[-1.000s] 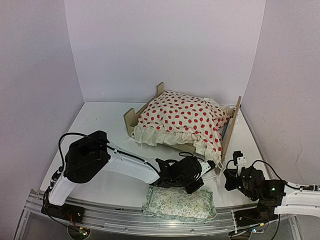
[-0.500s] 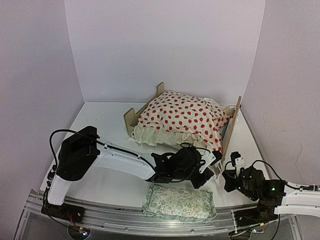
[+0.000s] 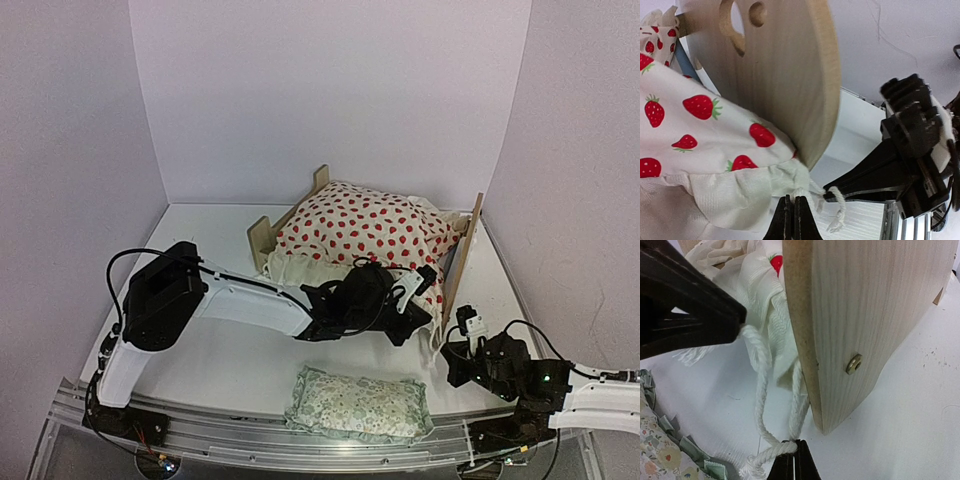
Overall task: Set up the pet bed
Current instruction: Tie the right ropes of the mattress at the bed frame.
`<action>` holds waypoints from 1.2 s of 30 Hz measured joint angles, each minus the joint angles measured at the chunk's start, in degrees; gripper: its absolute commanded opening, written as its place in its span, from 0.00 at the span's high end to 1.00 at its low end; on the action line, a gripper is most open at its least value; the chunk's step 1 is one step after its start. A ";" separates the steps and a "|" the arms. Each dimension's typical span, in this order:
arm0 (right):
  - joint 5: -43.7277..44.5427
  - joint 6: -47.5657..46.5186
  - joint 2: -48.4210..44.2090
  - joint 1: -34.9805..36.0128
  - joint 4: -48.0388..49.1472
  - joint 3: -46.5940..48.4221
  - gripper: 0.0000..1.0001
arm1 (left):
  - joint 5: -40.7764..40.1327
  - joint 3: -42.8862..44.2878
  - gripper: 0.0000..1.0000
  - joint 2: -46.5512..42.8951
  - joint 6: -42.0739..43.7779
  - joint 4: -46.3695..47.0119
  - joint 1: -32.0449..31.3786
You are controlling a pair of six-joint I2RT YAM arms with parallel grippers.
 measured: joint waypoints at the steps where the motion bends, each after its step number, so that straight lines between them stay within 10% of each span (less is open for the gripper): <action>1: -0.10 -0.18 -0.02 0.00 0.02 0.00 1.00 | 0.37 0.24 1.00 0.52 -0.27 0.00 0.44; 36: -3.64 -4.82 -0.20 0.00 1.95 0.00 1.00 | 8.56 6.90 1.00 8.25 -4.70 -0.07 1.16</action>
